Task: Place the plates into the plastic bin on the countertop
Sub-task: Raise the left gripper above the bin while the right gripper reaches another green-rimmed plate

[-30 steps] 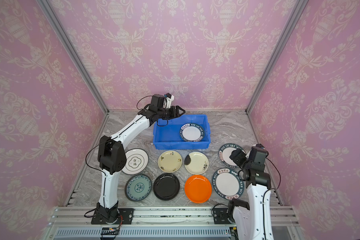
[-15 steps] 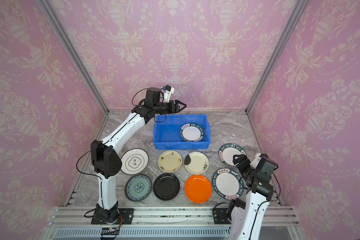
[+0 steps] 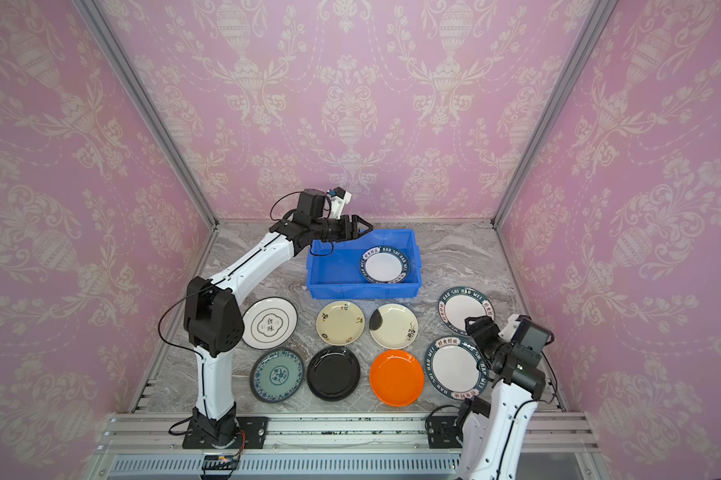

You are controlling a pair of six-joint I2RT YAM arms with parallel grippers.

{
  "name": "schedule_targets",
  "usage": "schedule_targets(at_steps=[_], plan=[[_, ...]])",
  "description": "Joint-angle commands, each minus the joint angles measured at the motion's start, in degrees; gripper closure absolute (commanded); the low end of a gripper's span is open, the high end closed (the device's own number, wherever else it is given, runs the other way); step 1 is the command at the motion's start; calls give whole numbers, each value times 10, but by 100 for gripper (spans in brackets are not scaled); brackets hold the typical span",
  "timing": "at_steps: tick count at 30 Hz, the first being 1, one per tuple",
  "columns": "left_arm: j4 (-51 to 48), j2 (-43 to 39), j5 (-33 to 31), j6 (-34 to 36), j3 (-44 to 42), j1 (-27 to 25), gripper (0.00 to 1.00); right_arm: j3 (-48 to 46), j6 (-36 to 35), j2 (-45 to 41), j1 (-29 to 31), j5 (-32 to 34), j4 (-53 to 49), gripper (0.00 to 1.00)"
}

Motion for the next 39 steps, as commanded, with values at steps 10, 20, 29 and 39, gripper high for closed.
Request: schedule_targets(at_steps=[10,20,29,39], plan=[[129,4,77,-68,-24,17,28,26,18,68,-21,10,19,22],[178,-12,91,-95,-66,52,27,67,-21,144,-35,92,-3,27],[192,-15,97,-105,-83,71,27,3,12,194,-35,84,90,35],[199,-3,92,-114,-81,71,28,3,16,250,-35,94,136,49]])
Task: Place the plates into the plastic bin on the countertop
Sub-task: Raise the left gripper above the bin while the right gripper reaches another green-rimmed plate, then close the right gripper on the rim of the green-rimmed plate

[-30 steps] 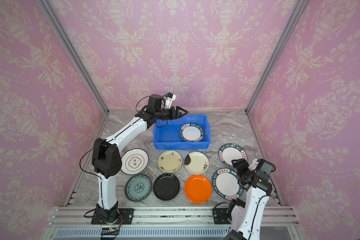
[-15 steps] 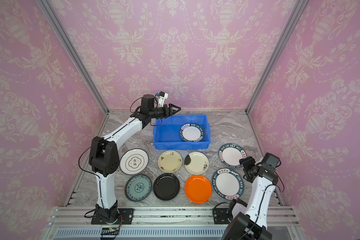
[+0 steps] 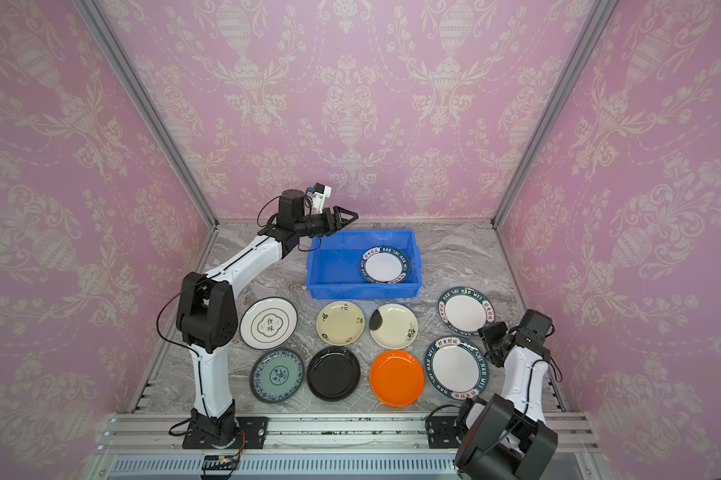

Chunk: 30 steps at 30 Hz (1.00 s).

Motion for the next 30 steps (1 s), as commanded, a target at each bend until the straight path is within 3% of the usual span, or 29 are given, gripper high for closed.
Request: schedule_targets(at_steps=[1,15,22,30], plan=[[11,-2,15,-10,1,2,28,4,2,23,-3,12,26,54],[-10,24,7,-9,25,0,28,-10,22,110,-3,12,127,62],[-15,35,0,-10,36,-3,28,-16,30,145,-2,6,165,71],[-20,44,-2,-12,43,-6,28,-33,41,167,-3,-2,204,71]])
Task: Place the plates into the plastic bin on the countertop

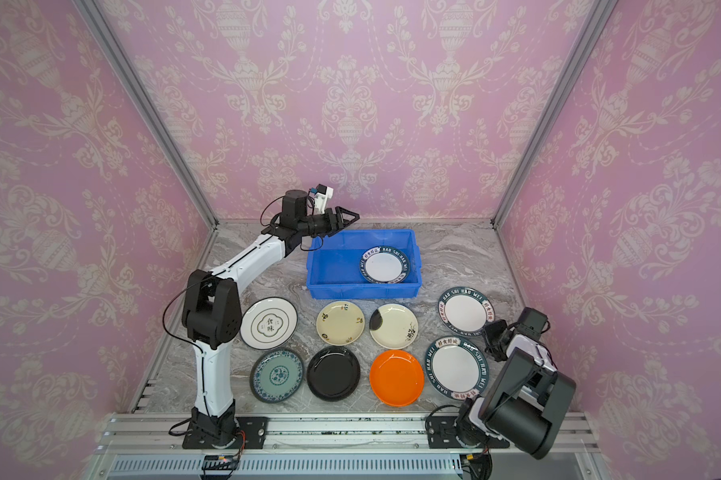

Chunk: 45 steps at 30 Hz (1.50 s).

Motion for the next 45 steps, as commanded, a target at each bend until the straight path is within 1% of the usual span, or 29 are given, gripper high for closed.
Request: schedule_targets(at_steps=[1,10,13,14,16,20,27,33,36,40,45], plan=[[-9,16,-3,-8,15,-5,28,-16,13,12,-2,-7,29,71],[-12,22,-7,-11,15,-5,28,-26,17,27,-3,-11,53,73],[-11,27,-6,-13,17,-5,28,-24,16,28,-3,-12,56,82],[-10,28,-5,-15,20,-5,29,-24,16,30,-2,-13,56,86],[-11,32,-4,-15,23,-6,28,-23,17,31,-3,-16,57,88],[-10,39,-2,-19,29,-7,29,-24,18,29,-2,-23,62,100],[-20,40,2,-14,34,-11,28,-25,21,7,-2,-35,59,100],[-30,36,3,-10,42,-14,28,-12,39,-58,-2,-46,34,100],[-51,38,1,1,53,-18,29,-3,44,-93,-2,-52,20,100],[-64,34,-7,6,57,-23,29,1,50,-136,-2,-55,20,100],[-78,21,-14,15,54,-30,29,18,59,-169,-2,-61,6,100]])
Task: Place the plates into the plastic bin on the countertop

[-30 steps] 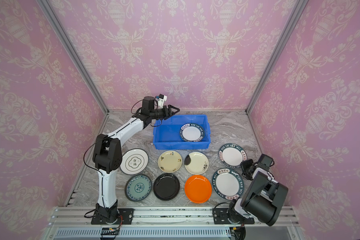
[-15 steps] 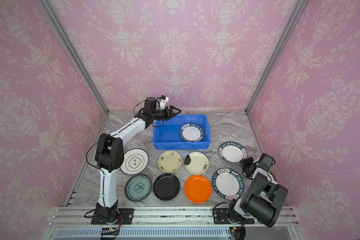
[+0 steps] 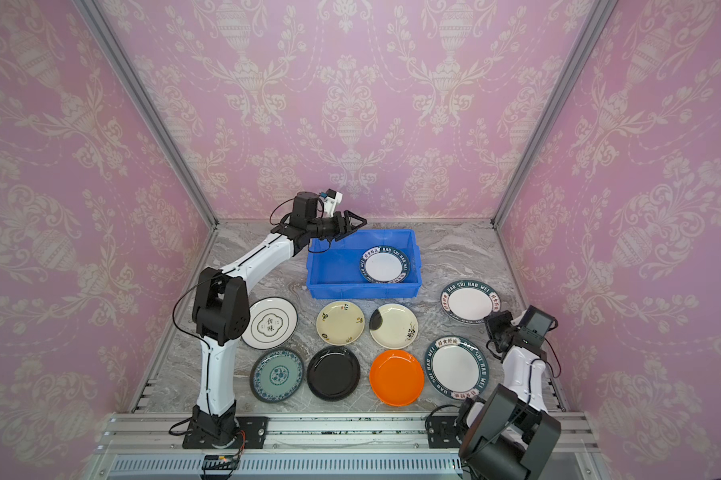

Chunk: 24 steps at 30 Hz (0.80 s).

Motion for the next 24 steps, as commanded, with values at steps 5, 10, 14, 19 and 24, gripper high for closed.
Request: schedule_targets(at_steps=[5,10,14,19,24], plan=[[-44,-27,-16,34,13,-13,29,45,19,-58,-3,-10,-24,100],[-50,-49,-15,42,-11,-18,28,49,29,-84,-2,-22,-25,100],[-44,-70,-23,45,-46,-22,28,46,46,-91,-2,-40,-17,100],[-26,-83,-27,36,-72,-27,28,42,72,-108,-2,-53,-3,100],[-11,-80,-25,26,-73,-39,29,55,89,-122,1,-71,-1,100]])
